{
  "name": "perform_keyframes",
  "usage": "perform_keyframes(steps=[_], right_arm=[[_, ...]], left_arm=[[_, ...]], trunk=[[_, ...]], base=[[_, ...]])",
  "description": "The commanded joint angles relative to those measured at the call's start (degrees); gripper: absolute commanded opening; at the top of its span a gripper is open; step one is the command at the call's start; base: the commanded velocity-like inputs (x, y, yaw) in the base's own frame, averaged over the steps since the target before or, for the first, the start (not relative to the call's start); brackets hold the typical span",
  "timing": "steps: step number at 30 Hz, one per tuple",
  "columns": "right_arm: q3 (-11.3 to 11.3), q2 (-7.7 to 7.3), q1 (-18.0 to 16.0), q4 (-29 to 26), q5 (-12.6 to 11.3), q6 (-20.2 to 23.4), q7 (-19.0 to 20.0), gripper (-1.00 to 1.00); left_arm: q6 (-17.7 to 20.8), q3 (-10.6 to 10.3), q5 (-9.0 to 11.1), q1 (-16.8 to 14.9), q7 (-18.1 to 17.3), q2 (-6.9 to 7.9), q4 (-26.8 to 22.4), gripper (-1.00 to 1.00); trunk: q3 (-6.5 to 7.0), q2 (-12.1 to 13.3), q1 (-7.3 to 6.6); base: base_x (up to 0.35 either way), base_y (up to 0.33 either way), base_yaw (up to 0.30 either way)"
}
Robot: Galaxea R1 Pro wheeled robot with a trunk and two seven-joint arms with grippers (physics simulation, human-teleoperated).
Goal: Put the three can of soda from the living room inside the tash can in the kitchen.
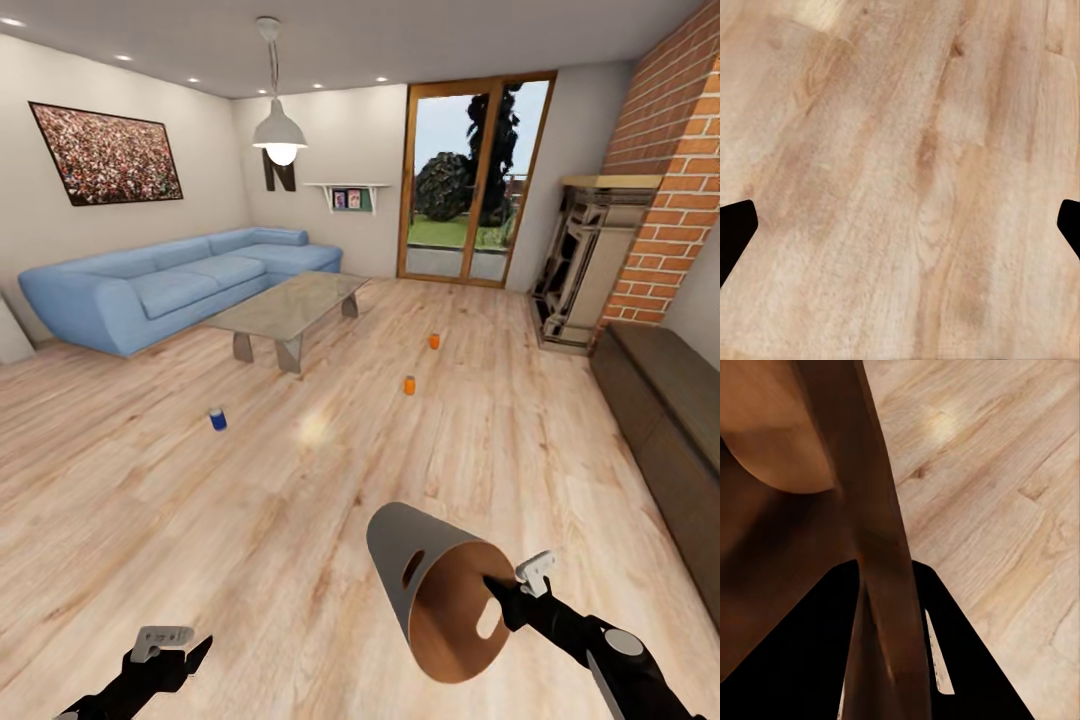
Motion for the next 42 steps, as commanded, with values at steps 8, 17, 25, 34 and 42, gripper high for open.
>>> perform_keyframes(steps=[8,17,25,34,42], right_arm=[[-0.02,0.08,0.30,-0.01,-0.46,0.03,-0.06,-1.00],[0.01,0.05,0.33,0.02,-0.36,0.01,0.02,-1.00],[0.02,0.03,0.34,0.02,-0.35,0.01,0.05,-1.00],[0.06,0.03,0.34,0.96,-0.30,-0.06,0.05,-1.00],[0.06,0.12,0.34,1.47,-0.22,-0.14,0.03,-1.00]], left_arm=[[0.25,-0.13,-0.04,0.00,-0.26,0.05,-0.05,1.00],[1.71,-0.38,0.01,0.00,-6.13,1.18,-0.13,1.00],[1.89,-0.24,0.04,0.00,-9.24,1.82,-0.03,1.00],[1.91,-0.15,0.18,0.00,-9.48,1.86,-0.01,1.00],[1.90,-0.15,0.18,0.00,-9.49,1.86,0.03,1.00]], trunk=[[0.01,0.00,0.00],[0.01,0.00,0.00],[0.01,0.00,0.00],[0.01,0.00,0.00],[0.01,0.00,0.00]], base=[[0.172,0.304,-0.183],[0.170,0.304,-0.174],[0.170,0.304,-0.133],[0.170,0.304,-0.076],[0.170,0.304,-0.010]])
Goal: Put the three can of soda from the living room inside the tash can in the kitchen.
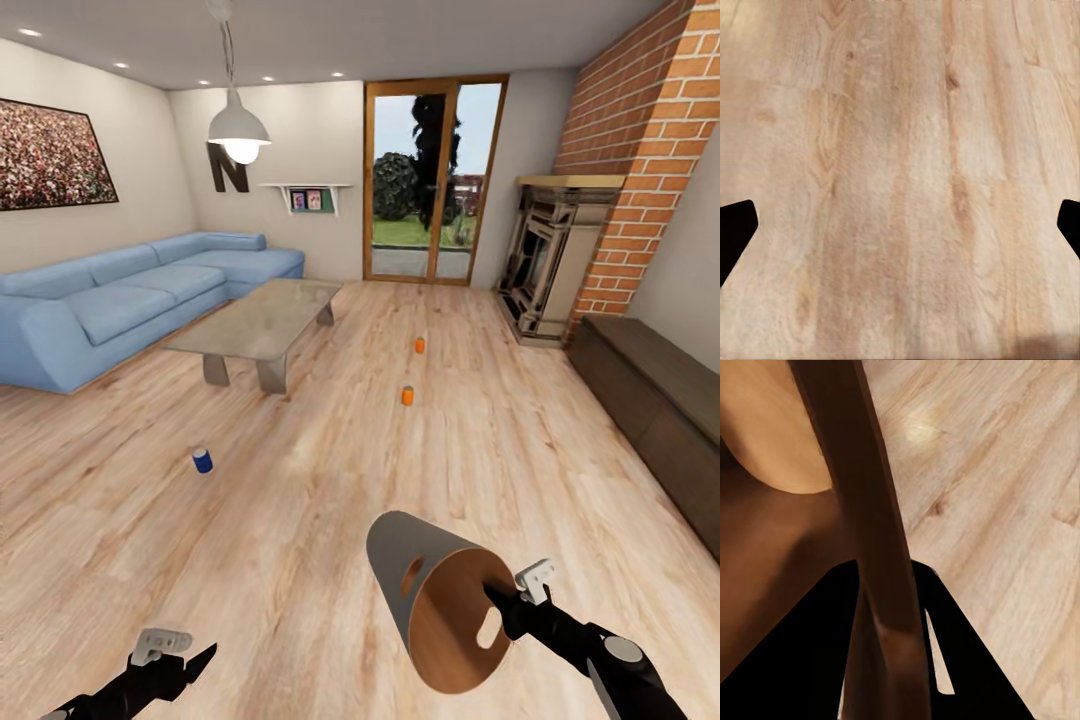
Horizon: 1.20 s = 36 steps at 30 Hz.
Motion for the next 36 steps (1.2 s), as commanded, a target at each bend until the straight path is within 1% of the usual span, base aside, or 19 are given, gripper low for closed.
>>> perform_keyframes(steps=[1,8,36], right_arm=[[-0.01,0.05,-0.02,-0.07,-0.57,0.01,0.00,-1.00],[0.07,0.39,-0.02,0.04,-0.56,0.07,-0.06,-1.00],[0.05,0.37,-0.02,0.14,-0.75,0.08,-0.07,-1.00]], left_arm=[[0.00,0.00,0.01,0.00,0.00,0.00,0.00,1.00],[0.00,0.00,0.03,0.00,0.00,0.00,0.04,1.00],[-0.03,0.02,0.04,0.02,-0.08,-0.05,0.06,1.00]], trunk=[[0.01,0.00,0.00],[0.01,0.00,0.00],[0.01,0.00,0.00]], base=[[0.170,0.303,-0.001],[0.170,0.304,-0.079],[0.170,0.304,-0.242]])
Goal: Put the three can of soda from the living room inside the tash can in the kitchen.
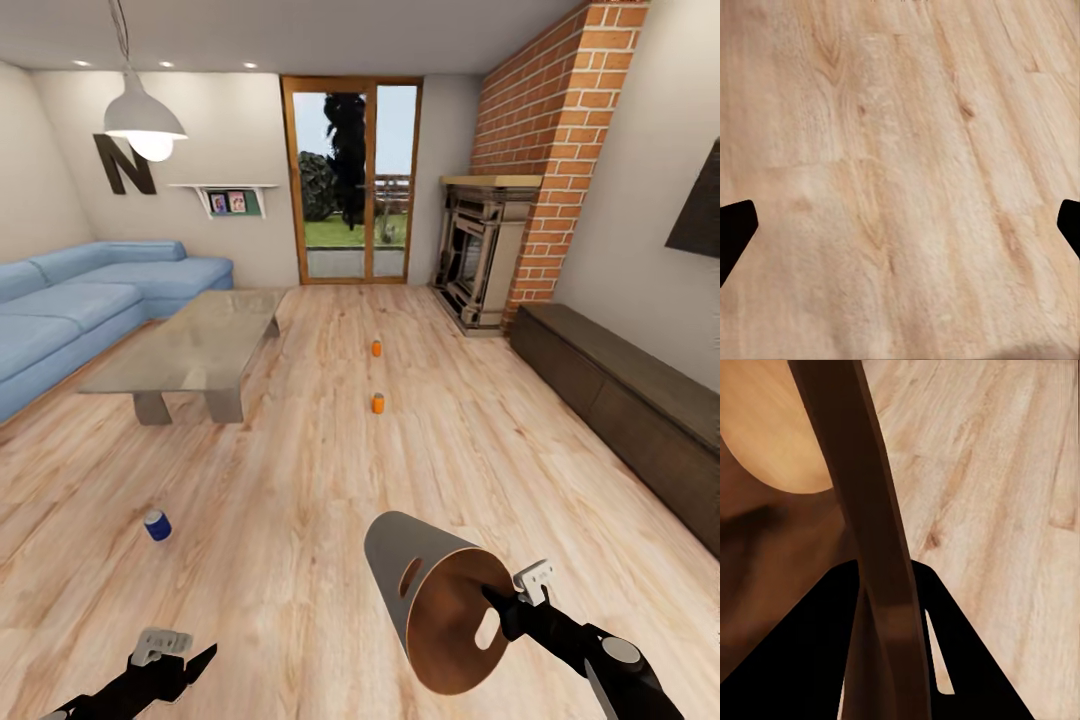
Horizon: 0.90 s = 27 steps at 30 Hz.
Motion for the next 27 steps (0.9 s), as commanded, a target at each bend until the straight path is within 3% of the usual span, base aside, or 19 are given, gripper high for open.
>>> perform_keyframes(steps=[1,18,27], right_arm=[[0.00,0.01,-0.02,-0.09,-0.55,0.02,-0.01,-1.00],[-0.06,0.00,-0.02,-0.09,-0.60,0.02,-0.01,-1.00],[0.00,0.06,-0.02,-0.09,-0.46,0.02,-0.09,-1.00]], left_arm=[[0.01,-0.01,0.00,0.01,0.00,0.02,0.00,1.00],[0.03,0.12,0.17,-0.02,0.07,0.05,0.00,1.00],[-0.04,0.16,0.18,-0.02,0.17,0.05,0.00,1.00]], trunk=[[0.01,0.00,0.00],[0.01,0.00,0.00],[0.01,0.00,0.00]], base=[[0.170,0.304,-0.207],[0.170,0.304,-0.174],[0.170,0.304,-0.032]])
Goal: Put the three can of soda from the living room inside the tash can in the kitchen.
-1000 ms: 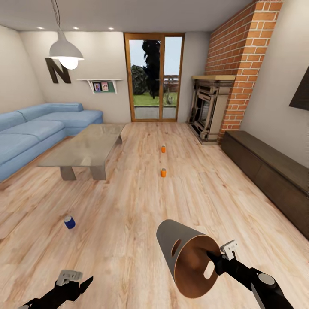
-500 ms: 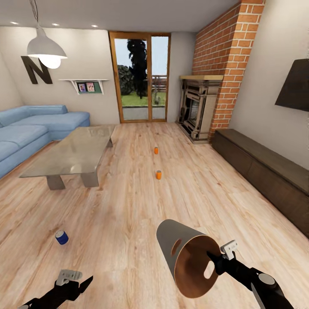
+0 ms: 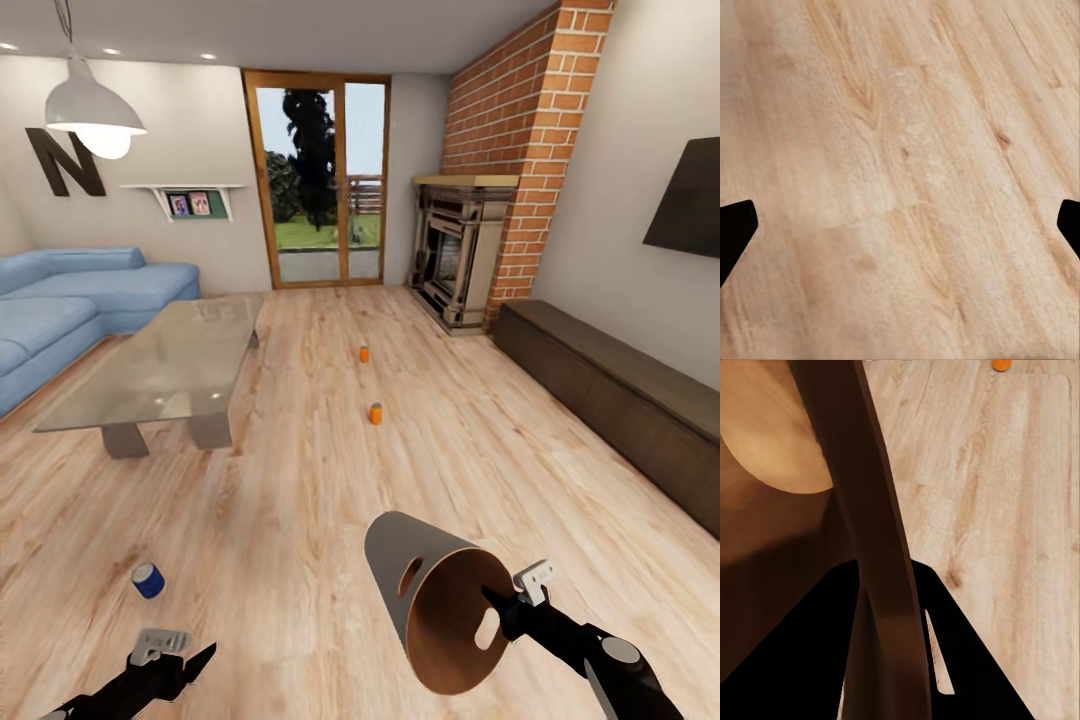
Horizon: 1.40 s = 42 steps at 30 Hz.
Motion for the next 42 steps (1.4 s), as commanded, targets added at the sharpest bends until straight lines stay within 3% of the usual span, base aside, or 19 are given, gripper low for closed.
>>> perform_keyframes(steps=[1,42], right_arm=[[-0.02,0.01,-0.02,-0.09,-0.55,0.02,-0.02,-1.00],[0.08,0.21,-0.02,0.71,-0.36,0.02,-0.20,-1.00]], left_arm=[[-0.01,0.00,0.00,0.00,0.02,0.00,0.00,1.00],[-0.19,0.09,0.20,0.00,0.75,-0.08,-0.09,1.00]], trunk=[[0.01,0.00,0.00],[0.01,0.00,0.00]], base=[[0.170,0.303,-0.005],[0.173,0.301,0.000]])
